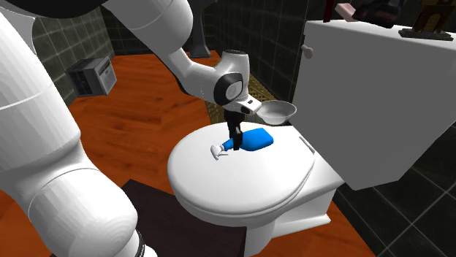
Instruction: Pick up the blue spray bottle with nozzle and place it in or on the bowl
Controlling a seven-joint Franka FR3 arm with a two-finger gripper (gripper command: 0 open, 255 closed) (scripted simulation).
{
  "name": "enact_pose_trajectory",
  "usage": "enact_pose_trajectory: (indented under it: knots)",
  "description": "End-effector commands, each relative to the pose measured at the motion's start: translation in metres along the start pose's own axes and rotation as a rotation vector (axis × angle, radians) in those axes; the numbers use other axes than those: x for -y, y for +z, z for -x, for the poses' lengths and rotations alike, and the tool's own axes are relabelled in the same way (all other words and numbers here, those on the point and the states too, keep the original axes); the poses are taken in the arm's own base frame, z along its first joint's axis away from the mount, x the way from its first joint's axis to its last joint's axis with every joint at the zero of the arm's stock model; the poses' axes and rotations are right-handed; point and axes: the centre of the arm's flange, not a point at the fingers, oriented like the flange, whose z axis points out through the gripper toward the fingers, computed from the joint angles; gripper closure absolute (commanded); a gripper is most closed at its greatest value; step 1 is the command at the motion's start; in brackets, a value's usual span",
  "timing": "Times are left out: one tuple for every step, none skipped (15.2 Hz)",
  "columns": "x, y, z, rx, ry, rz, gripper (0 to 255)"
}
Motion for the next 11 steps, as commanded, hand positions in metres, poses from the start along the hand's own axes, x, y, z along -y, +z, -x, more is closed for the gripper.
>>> enact_pose_trajectory:
  knots:
    - [0.000,0.000,0.000,0.000,0.000,0.000,255]
    - [0.000,0.000,0.000,0.000,0.000,0.000,255]
    - [0.000,0.000,0.000,0.000,0.000,0.000,255]
    - [0.000,0.000,0.000,0.000,0.000,0.000,255]
    - [0.000,0.000,0.000,0.000,0.000,0.000,255]
    - [0.000,0.000,0.000,0.000,0.000,0.000,255]
    - [0.000,0.000,0.000,0.000,0.000,0.000,255]
    - [0.000,-0.005,0.000,0.000,0.000,0.000,255]
    - [0.000,-0.011,0.000,0.000,0.000,0.000,255]
    - [0.000,-0.016,0.000,0.000,0.000,0.000,255]
    - [0.001,-0.021,0.000,0.000,0.000,0.000,255]
